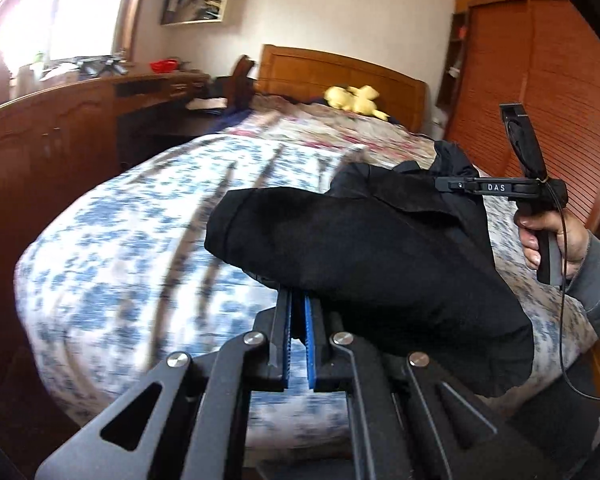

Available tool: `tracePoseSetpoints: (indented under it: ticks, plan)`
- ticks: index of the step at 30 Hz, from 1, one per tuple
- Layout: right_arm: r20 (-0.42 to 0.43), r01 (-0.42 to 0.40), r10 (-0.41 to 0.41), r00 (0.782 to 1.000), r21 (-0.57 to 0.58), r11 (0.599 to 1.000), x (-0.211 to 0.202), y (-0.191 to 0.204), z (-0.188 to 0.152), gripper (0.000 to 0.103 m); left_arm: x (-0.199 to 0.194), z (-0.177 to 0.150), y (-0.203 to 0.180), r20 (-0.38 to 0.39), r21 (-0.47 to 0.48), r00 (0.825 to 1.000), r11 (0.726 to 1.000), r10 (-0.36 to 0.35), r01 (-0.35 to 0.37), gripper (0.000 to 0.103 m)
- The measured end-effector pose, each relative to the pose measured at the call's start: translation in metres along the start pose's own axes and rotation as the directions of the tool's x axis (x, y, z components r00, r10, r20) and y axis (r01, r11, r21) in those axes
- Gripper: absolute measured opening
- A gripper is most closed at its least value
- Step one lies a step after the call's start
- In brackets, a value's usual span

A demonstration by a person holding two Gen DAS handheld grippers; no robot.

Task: Fold large clothes
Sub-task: 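Lift the folded coat with both tools and carry it toward the bed corner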

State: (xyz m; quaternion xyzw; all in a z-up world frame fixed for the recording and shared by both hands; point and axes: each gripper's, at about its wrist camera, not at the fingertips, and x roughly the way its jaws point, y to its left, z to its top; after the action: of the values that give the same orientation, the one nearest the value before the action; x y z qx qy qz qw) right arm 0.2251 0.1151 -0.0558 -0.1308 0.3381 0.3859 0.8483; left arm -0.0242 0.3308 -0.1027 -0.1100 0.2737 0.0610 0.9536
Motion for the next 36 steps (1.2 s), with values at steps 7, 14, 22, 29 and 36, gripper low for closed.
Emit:
tracePoseSetpoints:
  ticks: [7, 14, 22, 29, 36]
  plan:
    - [-0.056, -0.058, 0.05, 0.997, -0.152, 0.987, 0.057, 0.071, 0.042, 0.02, -0.015, -0.013, 0.07, 0.016, -0.073, 0.991, 0.989, 0.133, -0.131, 0.004]
    - [-0.068, -0.13, 0.118, 0.991, -0.227, 0.965, 0.115, 0.138, 0.101, 0.02, -0.011, 0.004, 0.129, 0.02, -0.116, 0.956, 0.951, 0.292, -0.288, 0.004]
    - [-0.052, -0.157, 0.149, 0.988, -0.27, 0.95, 0.184, 0.221, 0.162, 0.02, -0.002, 0.026, 0.213, -0.004, -0.158, 0.902, 0.89, 0.433, -0.428, 0.004]
    - [-0.149, -0.12, 0.081, 0.986, -0.273, 0.954, 0.217, 0.265, 0.174, 0.036, 0.011, 0.023, 0.246, -0.054, -0.173, 0.874, 0.857, 0.484, -0.485, 0.004]
    - [-0.113, -0.072, 0.043, 0.993, -0.261, 0.963, 0.206, 0.26, 0.136, 0.067, 0.007, 0.006, 0.243, -0.078, -0.186, 0.87, 0.85, 0.487, -0.493, 0.007]
